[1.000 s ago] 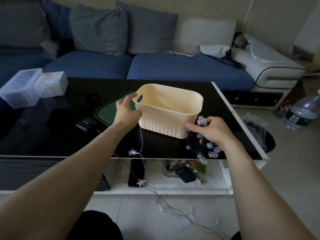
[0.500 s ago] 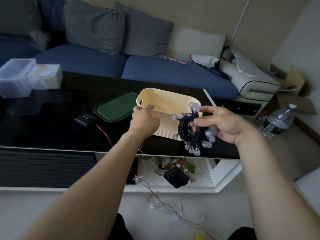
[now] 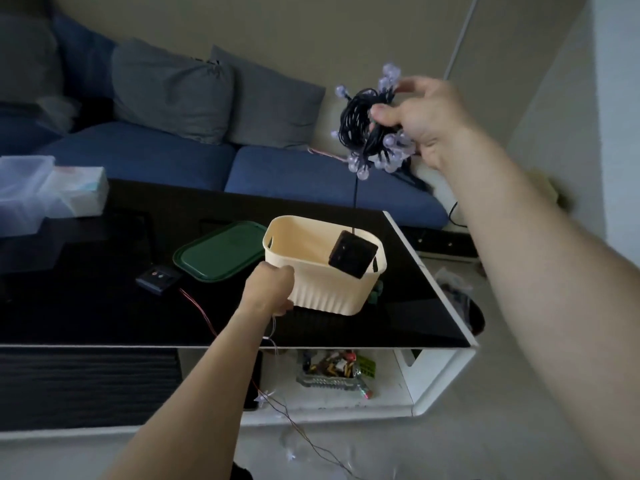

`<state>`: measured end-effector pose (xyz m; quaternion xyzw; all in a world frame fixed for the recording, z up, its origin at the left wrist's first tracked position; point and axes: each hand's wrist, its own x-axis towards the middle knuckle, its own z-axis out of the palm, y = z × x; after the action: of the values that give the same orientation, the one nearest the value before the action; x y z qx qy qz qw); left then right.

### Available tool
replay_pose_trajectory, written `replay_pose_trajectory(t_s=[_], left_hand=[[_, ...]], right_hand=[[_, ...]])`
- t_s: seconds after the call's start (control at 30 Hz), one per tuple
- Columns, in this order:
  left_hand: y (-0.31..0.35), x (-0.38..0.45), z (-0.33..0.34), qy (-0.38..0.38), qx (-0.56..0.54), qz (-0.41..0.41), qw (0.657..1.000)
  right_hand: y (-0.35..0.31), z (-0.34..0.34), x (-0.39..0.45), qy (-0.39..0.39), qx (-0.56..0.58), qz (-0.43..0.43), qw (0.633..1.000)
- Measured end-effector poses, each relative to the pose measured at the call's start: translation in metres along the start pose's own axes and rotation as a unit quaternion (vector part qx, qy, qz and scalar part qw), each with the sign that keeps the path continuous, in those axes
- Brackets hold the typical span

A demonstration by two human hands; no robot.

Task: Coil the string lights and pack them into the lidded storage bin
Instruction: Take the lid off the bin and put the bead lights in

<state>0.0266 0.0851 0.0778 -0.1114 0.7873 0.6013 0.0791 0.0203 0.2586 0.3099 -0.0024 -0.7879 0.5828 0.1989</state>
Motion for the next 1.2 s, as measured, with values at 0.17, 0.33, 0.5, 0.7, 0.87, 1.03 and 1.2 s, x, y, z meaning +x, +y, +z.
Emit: replay_pose_trajectory(t_s=[0.17,0.33,0.5,0.7,0.87,1.03,1.2], left_hand=[[-0.014,0.0,0.009,0.01,0.096,0.074,0.993],[-0.017,0.005,0.027,0.062,0.18,0.141,0.971],[-0.013,0.011,0.028,0.134,0.176,0.159,0.962],[-0.004,0.014,0.034,0.129,0.156,0.156,0.967],[-0.006,0.024,0.036,0.139,0.152,0.168,0.964],[-0.007,0.033,0.036,0.141,0.145,0.18,0.963],[-0.003,0.031,0.027,0.126,0.125,0.177,0.968]], right_hand=[[0.011,0.03,0.03,0.073,-0.052,-0.067,0.994],[0.063,0.055,0.03,0.074,-0.122,-0.023,0.99],[0.13,0.073,0.01,-0.008,-0.185,0.048,0.982],[0.178,0.087,0.003,-0.116,-0.298,0.12,0.94],[0.2,0.101,0.003,-0.066,-0.287,0.074,0.953],[0.199,0.097,0.001,-0.211,-0.259,0.036,0.942],[0.204,0.068,-0.028,-0.107,-0.252,-0.121,0.954]])
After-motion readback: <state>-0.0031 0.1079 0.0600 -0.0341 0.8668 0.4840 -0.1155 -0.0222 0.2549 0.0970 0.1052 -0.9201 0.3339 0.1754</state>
